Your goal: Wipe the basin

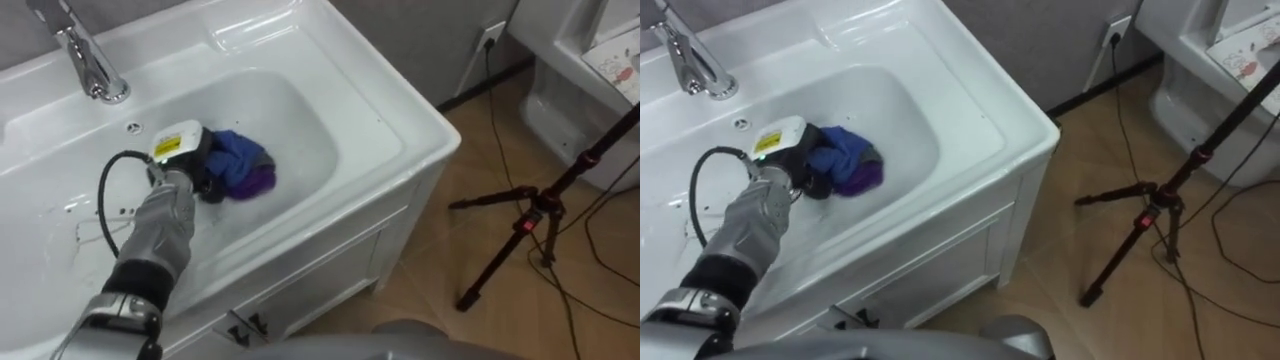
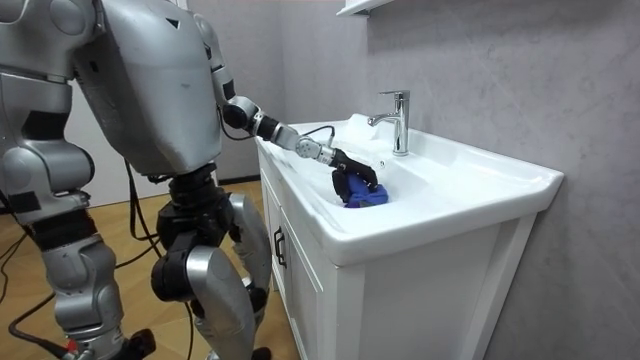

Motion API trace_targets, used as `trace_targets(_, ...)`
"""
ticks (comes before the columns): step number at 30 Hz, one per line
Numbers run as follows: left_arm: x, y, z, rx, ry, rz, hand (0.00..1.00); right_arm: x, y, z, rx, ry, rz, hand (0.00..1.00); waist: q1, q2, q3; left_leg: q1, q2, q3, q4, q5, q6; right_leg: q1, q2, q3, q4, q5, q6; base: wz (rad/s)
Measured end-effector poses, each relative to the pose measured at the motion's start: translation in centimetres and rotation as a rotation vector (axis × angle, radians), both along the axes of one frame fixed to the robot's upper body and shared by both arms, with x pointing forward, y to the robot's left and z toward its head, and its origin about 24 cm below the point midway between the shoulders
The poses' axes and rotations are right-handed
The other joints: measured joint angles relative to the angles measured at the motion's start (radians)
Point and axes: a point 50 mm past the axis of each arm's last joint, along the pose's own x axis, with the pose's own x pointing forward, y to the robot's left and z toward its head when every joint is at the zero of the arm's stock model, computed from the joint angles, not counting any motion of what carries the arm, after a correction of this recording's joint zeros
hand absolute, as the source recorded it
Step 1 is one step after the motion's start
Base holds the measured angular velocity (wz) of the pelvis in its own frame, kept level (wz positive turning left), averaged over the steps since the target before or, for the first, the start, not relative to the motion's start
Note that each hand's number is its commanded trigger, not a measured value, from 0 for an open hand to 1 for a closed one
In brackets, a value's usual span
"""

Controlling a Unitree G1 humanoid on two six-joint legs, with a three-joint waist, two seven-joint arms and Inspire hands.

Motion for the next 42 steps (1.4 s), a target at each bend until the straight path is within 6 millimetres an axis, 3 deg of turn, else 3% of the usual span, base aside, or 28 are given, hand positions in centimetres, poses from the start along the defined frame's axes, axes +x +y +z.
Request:
trace_targets(1,-0.6,0.4,-0.2,0.029,0.011,-0.001,1.0,0.1,-0.1,0.0,-0.003,-0.004,-0.003,0.0,0.005,0.0,-0.0038,0.005,-0.005,-0.007,-0.006,0.002,-0.002,0.004,0.0,0.002,0.0,0.0,0.0,-0.05)
trace_targets(3,-1.4,1.5,-0.4,0.095,0.024,-0.009,1.0,0.5,-0.4,0.2,-0.015,-0.026,0.006,0.0,0.026,0.0,-0.0037,0.007,-0.005,-0.011,-0.01,0.003,-0.004,0.001,0.001,0.002,0.0,0.0,-0.002,-0.05)
trace_targets(7,-2.4,3.1,-0.4,0.189,0.025,-0.005,1.0,0.9,-1.1,0.4,-0.042,-0.044,0.0,0.0,0.032,0.009,-0.0115,-0.013,-0.007,-0.037,-0.006,0.004,-0.005,0.0,-0.001,-0.022,-0.013,0.001,-0.004,0.18)
trace_targets(12,-4.3,5.3,-0.6,0.309,0.056,0.001,1.0,1.0,-2.4,0.9,-0.087,-0.07,-0.064,0.0,0.052,0.046,-0.0195,-0.02,-0.01,-0.065,-0.003,0.006,-0.01,0.004,0.0,-0.035,-0.033,0.003,-0.007,-0.02)
trace_targets(21,-6.4,8.3,-0.3,0.399,0.121,0.055,1.0,0.7,-3.3,1.2,-0.115,-0.083,-0.088,0.0,0.055,0.071,-0.0132,-0.022,-0.024,-0.126,-0.007,0.019,-0.031,0.011,-0.001,-0.067,-0.031,-0.012,-0.026,0.02)
trace_targets(25,-6.8,9.1,-0.3,0.418,0.147,0.061,1.0,1.4,-4.0,1.5,-0.137,-0.094,-0.046,0.0,0.057,0.084,-0.0143,-0.03,-0.027,-0.147,-0.008,0.023,-0.037,-0.001,-0.002,-0.076,-0.016,-0.019,-0.033,0.05)
trace_targets(26,-6.9,9.3,-0.3,0.42,0.16,0.064,1.0,1.6,-4.1,1.5,-0.142,-0.099,-0.034,0.0,0.057,0.092,-0.0114,-0.031,-0.028,-0.154,-0.009,0.024,-0.04,-0.001,-0.003,-0.079,-0.014,-0.021,-0.035,0.11)
trace_targets(29,-6.9,9.8,0.0,0.436,0.167,0.065,1.0,2.1,-4.1,1.5,-0.139,-0.114,-0.033,0.0,0.056,0.094,-0.0105,-0.041,-0.041,-0.209,-0.02,0.031,-0.05,-0.003,-0.005,-0.1,-0.015,-0.026,-0.041,0.18)
trace_targets(30,-6.9,10.1,0.1,0.447,0.166,0.063,1.0,2.2,-4.1,1.5,-0.137,-0.119,-0.041,0.0,0.058,0.103,-0.0063,-0.046,-0.042,-0.224,-0.019,0.032,-0.051,-0.003,-0.004,-0.109,-0.015,-0.028,-0.043,0.21)
trace_targets(35,-6.4,10.9,1.1,0.497,0.143,0.049,1.0,2.8,-4.5,1.7,-0.155,-0.147,-0.051,0.0,0.083,0.11,-0.007,-0.086,-0.045,-0.273,-0.005,0.036,-0.06,-0.021,-0.005,-0.147,-0.014,-0.03,-0.05,0.19)
trace_targets(36,-6.2,10.9,1.3,0.506,0.137,0.043,1.0,2.8,-4.8,1.8,-0.166,-0.15,-0.046,0.0,0.084,0.121,-0.0069,-0.09,-0.047,-0.282,-0.005,0.037,-0.061,-0.025,-0.006,-0.15,-0.012,-0.031,-0.051,0.15)
trace_targets(37,-6.1,10.9,1.3,0.508,0.135,0.042,1.0,3.0,-4.9,1.9,-0.17,-0.155,-0.041,0.0,0.085,0.117,0.0,-0.09,-0.049,-0.283,-0.007,0.038,-0.062,-0.027,-0.007,-0.151,-0.01,-0.032,-0.052,0.05)
trace_targets(39,-5.9,11.0,1.5,0.514,0.135,0.039,1.0,3.3,-5.5,2.2,-0.182,-0.174,-0.029,0.0,0.09,0.125,0.0049,-0.094,-0.06,-0.289,-0.01,0.044,-0.061,-0.039,-0.017,-0.152,0.009,-0.043,-0.054,0.0)
trace_targets(42,-5.9,11.1,1.6,0.52,0.134,0.039,1.0,3.5,-5.7,2.3,-0.185,-0.177,-0.026,0.0,0.091,0.128,0.0049,-0.099,-0.062,-0.289,-0.011,0.045,-0.061,-0.047,-0.02,-0.153,0.02,-0.049,-0.054,0.01)
